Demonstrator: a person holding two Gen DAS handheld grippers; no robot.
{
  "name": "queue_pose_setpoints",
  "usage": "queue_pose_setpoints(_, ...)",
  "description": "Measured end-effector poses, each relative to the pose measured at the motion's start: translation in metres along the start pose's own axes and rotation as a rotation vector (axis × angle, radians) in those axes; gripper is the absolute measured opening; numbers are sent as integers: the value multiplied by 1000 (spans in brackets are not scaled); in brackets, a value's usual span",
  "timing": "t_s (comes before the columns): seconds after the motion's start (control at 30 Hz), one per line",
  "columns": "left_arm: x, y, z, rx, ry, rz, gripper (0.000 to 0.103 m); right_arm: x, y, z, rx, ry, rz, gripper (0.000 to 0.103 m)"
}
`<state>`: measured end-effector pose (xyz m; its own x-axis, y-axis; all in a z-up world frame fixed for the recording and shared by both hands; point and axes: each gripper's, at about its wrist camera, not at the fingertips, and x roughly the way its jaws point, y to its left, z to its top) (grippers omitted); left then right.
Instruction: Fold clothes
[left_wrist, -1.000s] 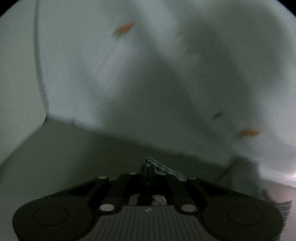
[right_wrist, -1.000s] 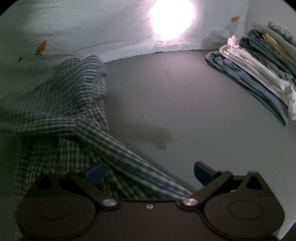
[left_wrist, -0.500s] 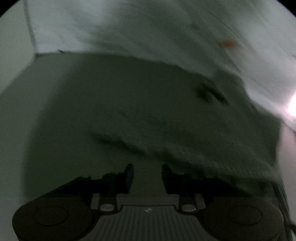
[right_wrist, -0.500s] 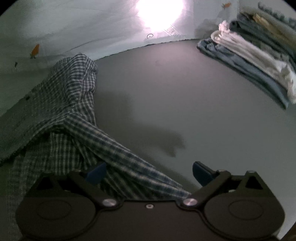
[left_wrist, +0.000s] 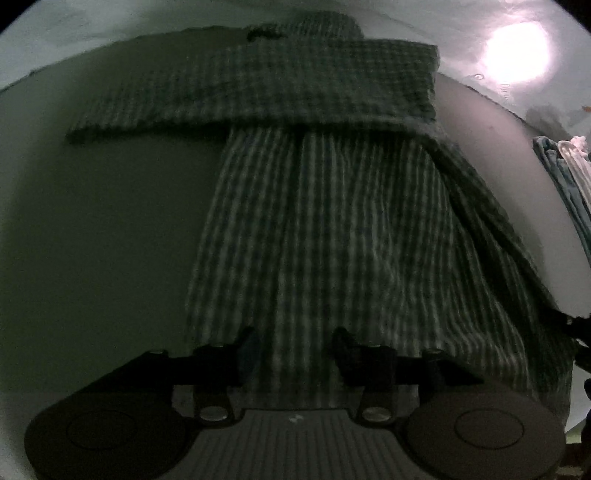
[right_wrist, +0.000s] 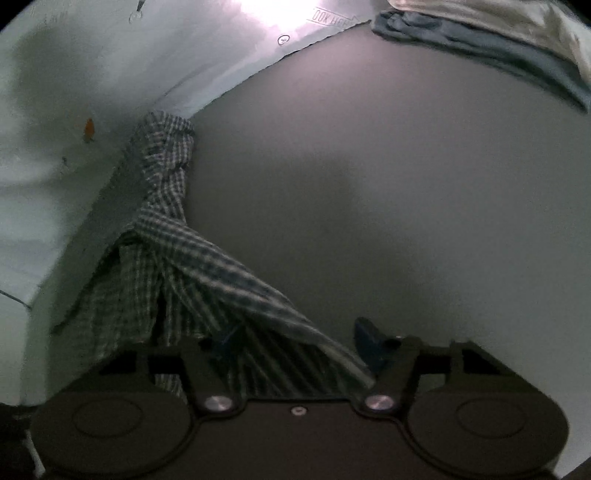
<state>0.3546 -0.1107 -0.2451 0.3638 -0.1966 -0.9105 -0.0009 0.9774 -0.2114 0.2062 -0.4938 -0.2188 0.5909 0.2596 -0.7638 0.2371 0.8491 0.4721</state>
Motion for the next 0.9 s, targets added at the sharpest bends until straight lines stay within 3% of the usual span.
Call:
queue_pose_setpoints(0.07, -2, -3, -12, -18, 10, 20, 49, -3, -10, -1, 11, 8, 48, 60)
queue_pose_setpoints(0.17, -9, -6, -25, -46, 19, 44, 50, -5, -18, -1, 5, 31, 86, 45)
queue_pose_setpoints(0.23, -12, -8, -30, -57, 25, 58, 51, -5, -23, -3, 14, 50, 109, 25)
queue_pose_setpoints(0.37, -12, -11, -37, -68, 47, 87, 54, -7, -34, -7, 76, 70, 176, 5)
queue_pose_setpoints(0.6, -7, -15, -42, -67, 63, 101, 64, -13, -47, -8, 288, 70, 441, 2)
queue_pose_setpoints(0.77, -4, -21, -44, -36, 58, 111, 73, 7, -46, -16, 465, 141, 645, 2)
queue_pose_setpoints(0.9, -2, -18, -43, -34, 66, 65, 84, 22, -36, -29, 568, 209, 740, 2)
